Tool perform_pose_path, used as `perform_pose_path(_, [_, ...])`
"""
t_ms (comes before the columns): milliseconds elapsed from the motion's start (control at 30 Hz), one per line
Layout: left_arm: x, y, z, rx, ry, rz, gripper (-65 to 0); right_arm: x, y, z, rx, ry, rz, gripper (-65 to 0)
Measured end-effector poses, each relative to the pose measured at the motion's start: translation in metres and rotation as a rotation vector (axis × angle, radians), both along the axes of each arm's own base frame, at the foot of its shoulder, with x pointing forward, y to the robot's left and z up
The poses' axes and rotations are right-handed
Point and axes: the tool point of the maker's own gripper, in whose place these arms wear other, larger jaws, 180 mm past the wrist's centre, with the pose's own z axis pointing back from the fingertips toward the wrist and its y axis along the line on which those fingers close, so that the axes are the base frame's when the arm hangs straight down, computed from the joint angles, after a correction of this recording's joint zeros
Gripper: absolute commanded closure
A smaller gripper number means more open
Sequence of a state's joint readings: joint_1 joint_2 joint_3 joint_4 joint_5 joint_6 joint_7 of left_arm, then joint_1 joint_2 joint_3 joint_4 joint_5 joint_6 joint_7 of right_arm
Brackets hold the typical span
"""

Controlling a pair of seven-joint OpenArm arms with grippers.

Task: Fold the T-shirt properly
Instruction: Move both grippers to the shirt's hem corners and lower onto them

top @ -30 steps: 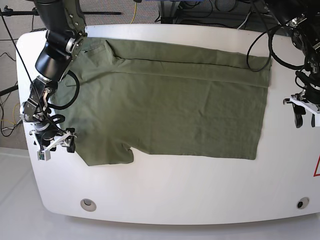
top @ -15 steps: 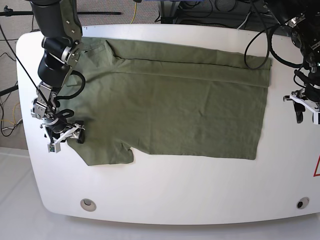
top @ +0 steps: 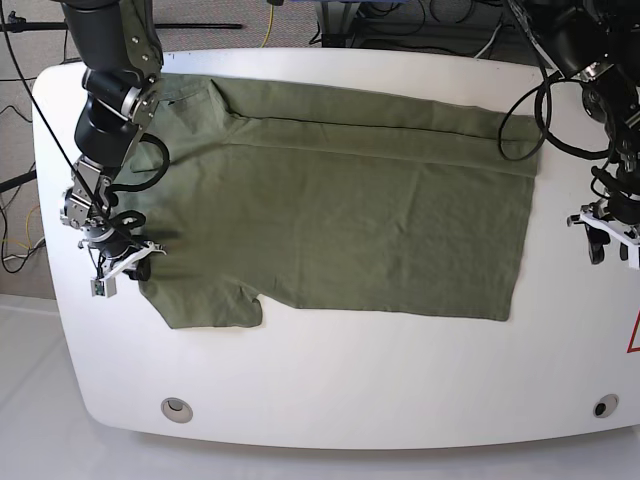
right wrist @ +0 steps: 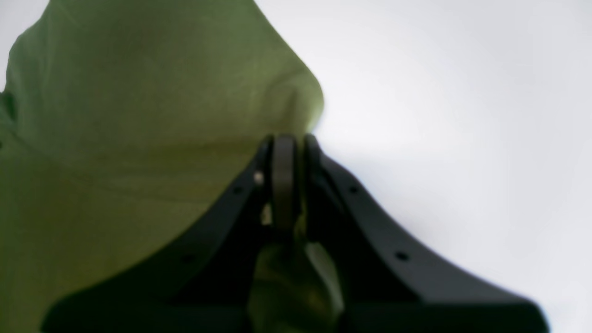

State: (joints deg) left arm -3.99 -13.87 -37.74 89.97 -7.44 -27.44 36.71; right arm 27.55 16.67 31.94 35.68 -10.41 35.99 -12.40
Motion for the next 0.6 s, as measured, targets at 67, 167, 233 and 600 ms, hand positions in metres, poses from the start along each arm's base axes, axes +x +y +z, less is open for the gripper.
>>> perform_pose_path(67, [0.005, 0.003, -0.007, -0.026, 0.016, 0.016, -30.6, -0.001, 0.001, 0.000, 0.001, -0.006, -0.003, 0.0])
perform_pose_path(167, [0.014, 0.007, -0.010, -0.053, 0.020, 0.024, -30.6, -0.001, 0.005, 0.000, 0.002, -0.020, -0.002, 0.0])
perform_pose_path(233, [0.023, 0.010, -0.006, -0.062, 0.010, 0.022, -30.6, -0.001, 0.007, 0.001, 0.001, -0.027, 0.002, 0.0])
perform_pose_path(600, [0.079, -0.014, -0.003, -0.093, 0.030, -0.088, -30.7, 0.000, 0.014, 0.000, 0.008, -0.026, 0.010, 0.0])
